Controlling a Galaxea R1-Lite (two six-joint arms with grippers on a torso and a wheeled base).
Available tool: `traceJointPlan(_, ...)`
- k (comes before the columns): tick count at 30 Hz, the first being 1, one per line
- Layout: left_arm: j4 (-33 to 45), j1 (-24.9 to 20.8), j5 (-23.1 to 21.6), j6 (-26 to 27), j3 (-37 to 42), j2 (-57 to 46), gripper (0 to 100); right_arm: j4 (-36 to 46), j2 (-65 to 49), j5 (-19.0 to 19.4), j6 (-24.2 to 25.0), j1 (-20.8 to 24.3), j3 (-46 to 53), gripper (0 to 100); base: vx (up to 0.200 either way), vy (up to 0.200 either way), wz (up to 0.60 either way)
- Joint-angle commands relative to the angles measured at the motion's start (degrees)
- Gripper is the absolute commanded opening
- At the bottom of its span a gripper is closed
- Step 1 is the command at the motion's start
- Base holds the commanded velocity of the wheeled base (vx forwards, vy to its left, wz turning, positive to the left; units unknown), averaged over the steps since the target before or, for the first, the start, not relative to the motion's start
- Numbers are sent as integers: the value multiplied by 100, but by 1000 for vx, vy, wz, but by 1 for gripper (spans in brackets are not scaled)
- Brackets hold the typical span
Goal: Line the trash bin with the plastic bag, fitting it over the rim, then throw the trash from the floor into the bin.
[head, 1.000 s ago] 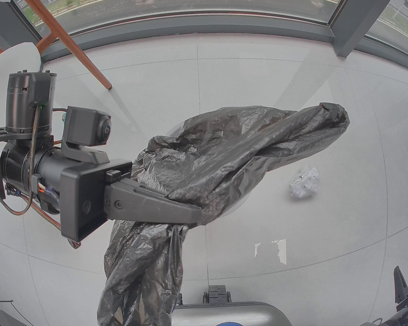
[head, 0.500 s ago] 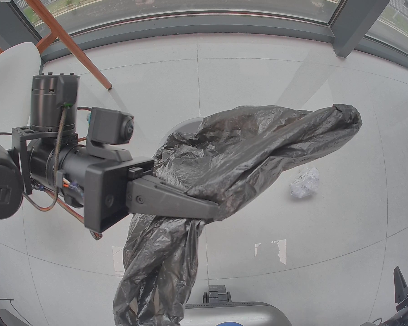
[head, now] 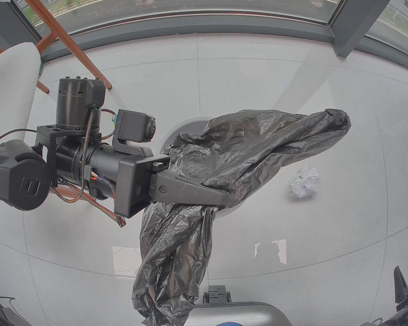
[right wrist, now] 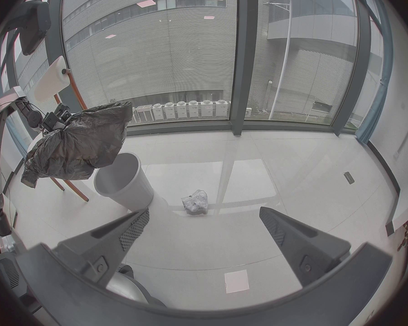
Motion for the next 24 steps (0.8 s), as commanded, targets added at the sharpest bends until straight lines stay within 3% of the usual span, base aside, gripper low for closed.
traceJointPlan(1, -12, 81, -32, 10, -55, 147, 0, 0, -93, 1, 0, 17, 92, 100, 0, 0, 0)
traceJointPlan(14, -47, 196, -181, 19, -186, 402, 0, 0, -49, 1, 0, 25, 92, 100, 0, 0, 0)
traceJointPlan(19, -987, 196, -269, -43, -222, 912, 0, 0, -57, 1, 0, 25, 92, 100, 0, 0, 0)
traceJointPlan(24, -1216, 169, -296, -350, -283, 1070, 0, 9, -57, 1, 0, 25, 92, 100, 0, 0, 0)
